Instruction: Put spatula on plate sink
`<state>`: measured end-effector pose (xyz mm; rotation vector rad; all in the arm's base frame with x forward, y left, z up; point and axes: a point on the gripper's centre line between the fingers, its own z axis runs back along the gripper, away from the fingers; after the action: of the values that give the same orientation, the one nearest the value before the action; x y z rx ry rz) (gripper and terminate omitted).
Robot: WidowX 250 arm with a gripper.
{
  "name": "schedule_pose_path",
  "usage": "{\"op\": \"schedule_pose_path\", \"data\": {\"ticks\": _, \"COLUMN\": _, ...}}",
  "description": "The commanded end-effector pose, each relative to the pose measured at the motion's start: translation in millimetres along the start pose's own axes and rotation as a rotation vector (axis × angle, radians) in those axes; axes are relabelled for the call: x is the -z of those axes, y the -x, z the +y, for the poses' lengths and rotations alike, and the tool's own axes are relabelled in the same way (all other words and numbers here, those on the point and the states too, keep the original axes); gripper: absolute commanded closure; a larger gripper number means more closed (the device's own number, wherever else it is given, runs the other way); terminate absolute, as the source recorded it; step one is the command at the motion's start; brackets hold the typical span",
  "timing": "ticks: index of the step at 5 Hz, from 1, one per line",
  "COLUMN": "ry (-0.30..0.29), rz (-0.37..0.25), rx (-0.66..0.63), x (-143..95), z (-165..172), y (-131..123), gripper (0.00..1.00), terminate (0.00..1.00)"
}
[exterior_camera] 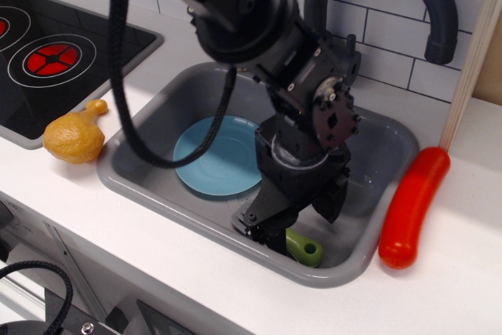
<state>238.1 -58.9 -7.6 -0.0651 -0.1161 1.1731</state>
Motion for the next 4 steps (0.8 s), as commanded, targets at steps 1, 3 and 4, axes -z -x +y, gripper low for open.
{"op": "schedule_pose_path", "data": {"ticks": 1, "ry": -0.015, "rz": 0.025, "rx": 0.032, "x": 13.2, "z": -1.0, "y": 9.3, "gripper": 0.00, "terminate": 0.00}}
{"op": "schedule_pose_path", "data": {"ticks": 3, "ry": 0.040, "rz": 0.023, "rx": 0.068, "x": 13.6, "z": -9.3, "y": 5.7, "gripper": 1.00, "terminate": 0.00}}
{"op": "schedule_pose_path", "data": {"ticks": 4, "ry": 0.045, "rz": 0.032, "rx": 0.038, "x": 7.7, "z": -10.7, "y": 3.0, "gripper": 1.00, "terminate": 0.00}}
